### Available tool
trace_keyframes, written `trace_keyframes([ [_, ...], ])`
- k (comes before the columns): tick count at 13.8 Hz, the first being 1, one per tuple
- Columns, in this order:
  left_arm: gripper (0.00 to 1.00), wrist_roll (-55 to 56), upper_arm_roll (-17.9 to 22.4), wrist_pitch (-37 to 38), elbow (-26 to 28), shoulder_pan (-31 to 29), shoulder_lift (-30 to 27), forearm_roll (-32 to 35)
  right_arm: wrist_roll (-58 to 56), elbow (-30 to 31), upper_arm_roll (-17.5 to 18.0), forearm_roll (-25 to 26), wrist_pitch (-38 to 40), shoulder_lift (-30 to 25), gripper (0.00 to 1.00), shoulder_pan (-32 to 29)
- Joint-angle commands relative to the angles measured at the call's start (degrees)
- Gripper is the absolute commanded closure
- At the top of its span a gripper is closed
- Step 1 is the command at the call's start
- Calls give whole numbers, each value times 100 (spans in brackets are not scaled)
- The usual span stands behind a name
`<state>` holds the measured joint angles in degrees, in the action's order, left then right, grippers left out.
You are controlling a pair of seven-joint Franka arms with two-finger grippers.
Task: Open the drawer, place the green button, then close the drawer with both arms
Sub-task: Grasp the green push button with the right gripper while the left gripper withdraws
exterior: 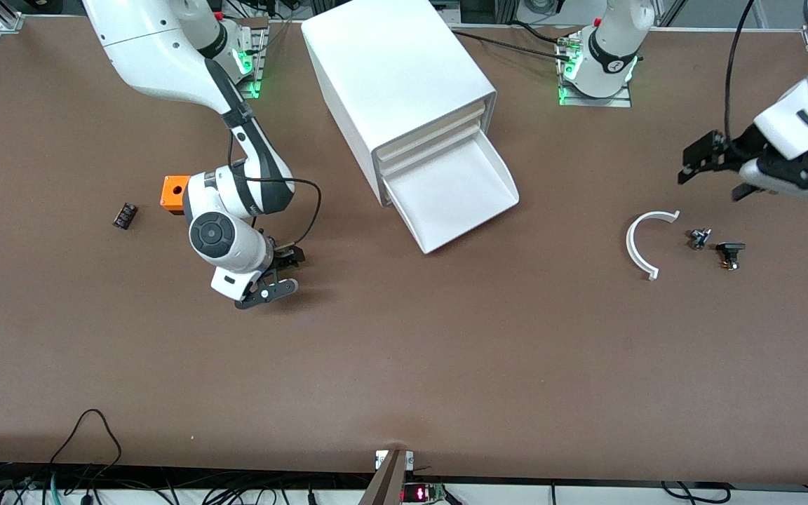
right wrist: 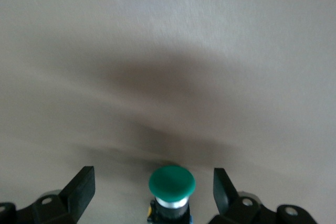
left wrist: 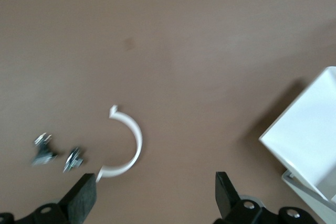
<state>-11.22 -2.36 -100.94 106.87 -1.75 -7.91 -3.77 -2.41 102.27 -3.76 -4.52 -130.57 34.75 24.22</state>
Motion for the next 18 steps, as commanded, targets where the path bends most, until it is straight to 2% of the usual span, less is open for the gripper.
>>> trace_keyframes([
  [1, 0, 734, 43, 504, -333, 210, 44, 630, -259, 680, -19, -75, -101, -688, 0, -57],
  [3, 0, 911, 60, 505, -334, 219, 70, 720, -418, 838, -19, -84, -205, -706, 0, -154],
  [6, 0, 955, 60, 514, -351, 114, 167, 676, -418, 1478, -10, -75, -1047, -785, 0, -154],
  [11, 0, 947, 69, 540, -413, 0, 219, 658, -409, 1568, 69, -84, -1182, -759, 2, -145],
  [12, 0, 946, 69, 541, -422, -70, 272, 641, -409, 1568, 69, -84, -1164, -751, 9, -145],
  [14, 0, 938, 69, 514, -422, -106, 307, 632, -427, 1568, 77, -84, -1138, -751, 31, -145],
  [18, 0, 946, 60, 505, -431, -97, 316, 632, -427, 1630, 77, -75, -1138, -733, 55, -154],
])
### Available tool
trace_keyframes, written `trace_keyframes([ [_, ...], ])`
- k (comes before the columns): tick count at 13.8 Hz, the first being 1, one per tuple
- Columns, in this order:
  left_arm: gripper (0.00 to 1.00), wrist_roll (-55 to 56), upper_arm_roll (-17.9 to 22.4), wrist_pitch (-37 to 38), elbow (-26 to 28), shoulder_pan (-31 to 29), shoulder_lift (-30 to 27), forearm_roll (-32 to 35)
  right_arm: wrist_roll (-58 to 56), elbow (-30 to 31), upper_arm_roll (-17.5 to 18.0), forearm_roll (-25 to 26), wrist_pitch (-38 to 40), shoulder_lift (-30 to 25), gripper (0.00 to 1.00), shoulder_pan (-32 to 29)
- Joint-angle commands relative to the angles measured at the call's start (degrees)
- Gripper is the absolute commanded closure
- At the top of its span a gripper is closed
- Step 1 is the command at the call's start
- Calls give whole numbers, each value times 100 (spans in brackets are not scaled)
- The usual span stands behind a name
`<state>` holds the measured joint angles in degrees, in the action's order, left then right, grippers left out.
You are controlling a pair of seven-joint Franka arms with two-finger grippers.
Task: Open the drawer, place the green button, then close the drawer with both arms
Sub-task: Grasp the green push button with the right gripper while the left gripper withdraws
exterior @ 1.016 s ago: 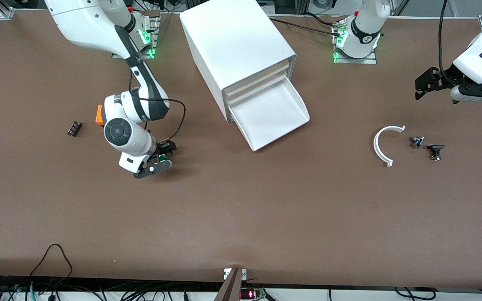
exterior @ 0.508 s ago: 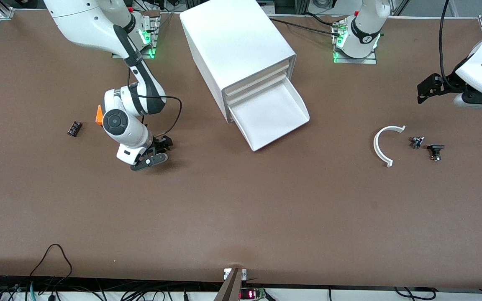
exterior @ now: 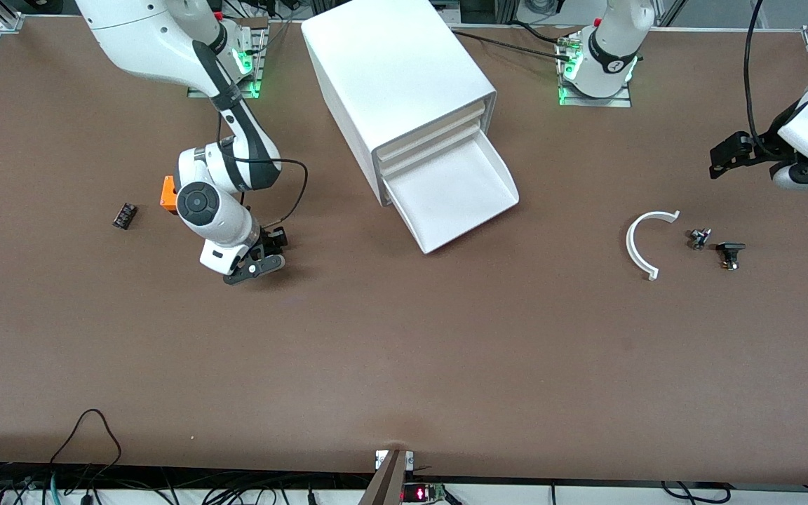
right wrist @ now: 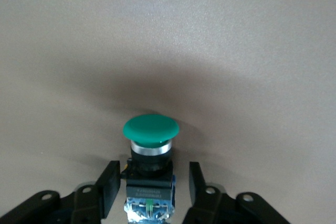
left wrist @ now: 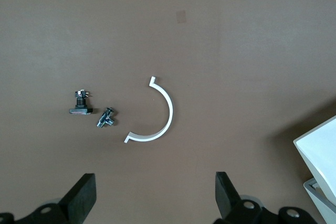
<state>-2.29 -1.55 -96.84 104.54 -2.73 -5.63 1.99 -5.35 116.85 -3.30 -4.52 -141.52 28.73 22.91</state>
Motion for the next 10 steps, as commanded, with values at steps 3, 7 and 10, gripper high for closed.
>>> trace_keyframes([
  [3, 0, 62, -47, 104, -197, 9, 80, 56, -133, 190, 31, -84, -34, -122, 72, -24],
  [7, 0, 62, -47, 104, -197, 0, 80, 56, -142, 23, 66, -67, 1, -315, 81, -24],
  [10, 0, 62, -47, 113, -197, 0, 80, 56, -159, -275, 66, -23, 203, -561, 81, -15],
])
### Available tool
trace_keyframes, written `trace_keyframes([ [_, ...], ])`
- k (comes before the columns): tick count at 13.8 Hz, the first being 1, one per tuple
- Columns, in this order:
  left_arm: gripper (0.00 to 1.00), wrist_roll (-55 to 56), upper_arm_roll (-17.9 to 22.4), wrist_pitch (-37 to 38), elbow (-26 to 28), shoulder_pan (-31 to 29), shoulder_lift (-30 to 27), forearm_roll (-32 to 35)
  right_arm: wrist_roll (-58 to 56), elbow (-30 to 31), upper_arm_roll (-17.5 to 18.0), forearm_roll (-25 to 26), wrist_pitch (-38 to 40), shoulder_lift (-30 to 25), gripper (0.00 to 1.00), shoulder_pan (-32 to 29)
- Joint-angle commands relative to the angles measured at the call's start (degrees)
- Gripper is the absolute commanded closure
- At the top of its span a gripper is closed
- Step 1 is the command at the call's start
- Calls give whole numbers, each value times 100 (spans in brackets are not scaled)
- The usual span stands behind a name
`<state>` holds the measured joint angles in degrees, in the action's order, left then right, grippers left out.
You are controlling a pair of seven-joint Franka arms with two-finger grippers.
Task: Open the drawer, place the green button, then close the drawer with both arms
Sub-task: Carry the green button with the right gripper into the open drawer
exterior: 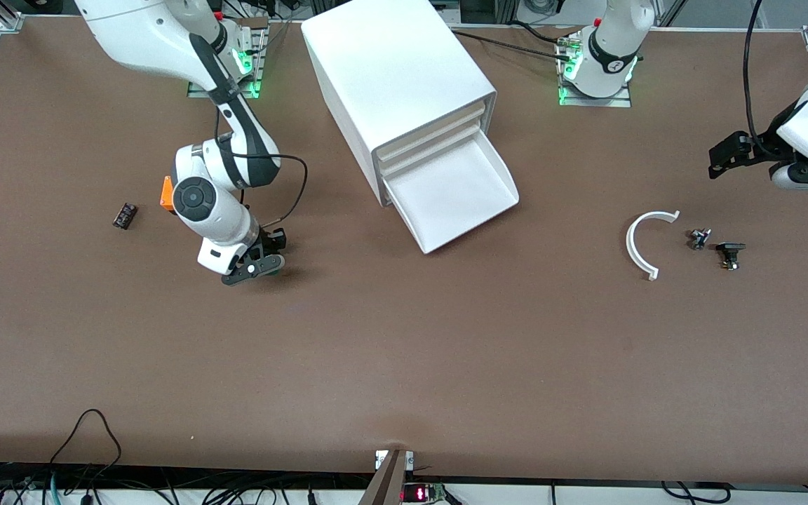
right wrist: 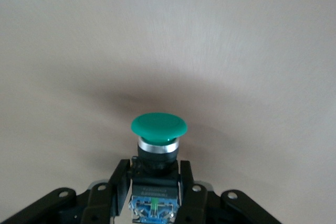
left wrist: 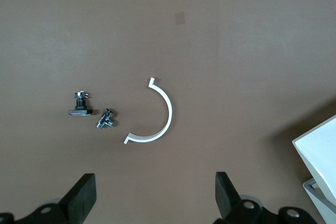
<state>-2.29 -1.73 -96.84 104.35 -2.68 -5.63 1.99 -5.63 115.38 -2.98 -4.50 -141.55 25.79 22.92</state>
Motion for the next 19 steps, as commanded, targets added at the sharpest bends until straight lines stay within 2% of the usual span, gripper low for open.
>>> trace_keyframes([
  [1, 0, 53, -20, 113, -179, -4, 80, 48, -236, -287, 43, -15, 294, -285, 81, -16],
  [5, 0, 53, -20, 148, -179, -4, 80, 4, -1439, -1410, 289, -24, 837, -294, 81, 54],
  [9, 0, 62, -20, 166, -179, -4, 80, -5, -1792, -2369, 351, -33, 1444, -224, 81, 703],
  [12, 0, 53, -20, 166, -179, -4, 80, -5, -2572, -3046, 351, -42, 1595, 109, 81, 1318],
  [14, 0, 62, -29, 166, -187, -4, 71, -5, -2645, -3581, 342, -16, 1648, 460, 81, 1792],
  [16, 0, 62, -29, 174, -179, -4, 71, -5, -3003, -3960, 334, 299, 1674, 812, 81, 2223],
  [19, 0, 62, -29, 175, -179, -4, 71, -5, -3732, -4523, 334, 581, 2173, 1243, 81, 2629],
])
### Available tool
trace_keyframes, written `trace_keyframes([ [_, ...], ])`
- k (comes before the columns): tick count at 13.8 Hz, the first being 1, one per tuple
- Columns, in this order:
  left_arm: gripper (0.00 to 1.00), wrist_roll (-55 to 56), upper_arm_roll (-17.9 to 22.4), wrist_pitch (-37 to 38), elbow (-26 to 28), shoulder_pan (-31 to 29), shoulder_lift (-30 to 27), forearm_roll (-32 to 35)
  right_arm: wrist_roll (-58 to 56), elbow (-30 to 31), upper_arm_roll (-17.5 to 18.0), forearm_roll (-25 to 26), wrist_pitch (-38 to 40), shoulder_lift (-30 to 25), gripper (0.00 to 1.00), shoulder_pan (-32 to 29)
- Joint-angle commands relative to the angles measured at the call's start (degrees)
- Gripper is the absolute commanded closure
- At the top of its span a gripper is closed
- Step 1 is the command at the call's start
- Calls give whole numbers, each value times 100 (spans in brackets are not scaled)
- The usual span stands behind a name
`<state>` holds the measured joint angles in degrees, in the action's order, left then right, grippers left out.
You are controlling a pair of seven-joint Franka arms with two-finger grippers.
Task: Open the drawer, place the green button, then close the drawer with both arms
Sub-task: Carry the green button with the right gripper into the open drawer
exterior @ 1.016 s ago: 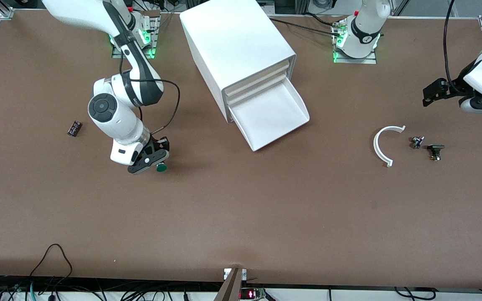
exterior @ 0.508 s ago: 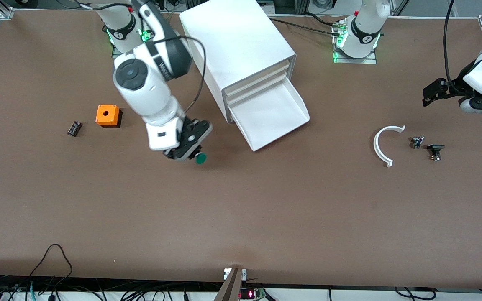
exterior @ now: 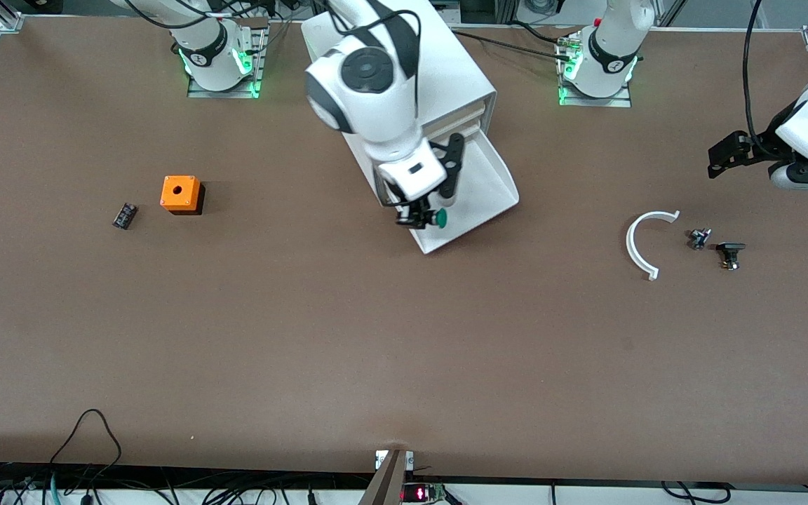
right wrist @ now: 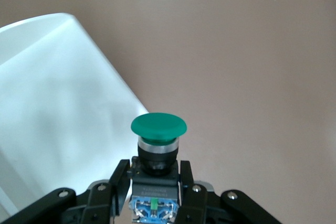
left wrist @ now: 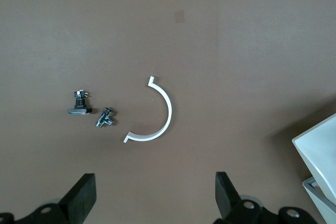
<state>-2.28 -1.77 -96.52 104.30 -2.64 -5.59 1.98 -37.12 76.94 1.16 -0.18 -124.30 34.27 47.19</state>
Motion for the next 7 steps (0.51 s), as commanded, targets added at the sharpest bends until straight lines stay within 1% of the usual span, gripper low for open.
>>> trace_keyframes([
  [1, 0, 53, -25, 142, -174, -8, 66, -4, -891, -837, -81, 176, 633, 475, 81, 272],
  [2, 0, 44, -16, 134, -182, -8, 75, -4, -1198, -900, -81, 176, 783, 528, 81, 316],
  [4, 0, 26, -16, 134, -182, -8, 75, -4, -1700, -892, -81, 185, 820, 581, 81, 369],
  [7, 0, 52, 1, 134, -182, -8, 128, 4, -2080, -883, -81, 343, 811, 765, 81, 466],
])
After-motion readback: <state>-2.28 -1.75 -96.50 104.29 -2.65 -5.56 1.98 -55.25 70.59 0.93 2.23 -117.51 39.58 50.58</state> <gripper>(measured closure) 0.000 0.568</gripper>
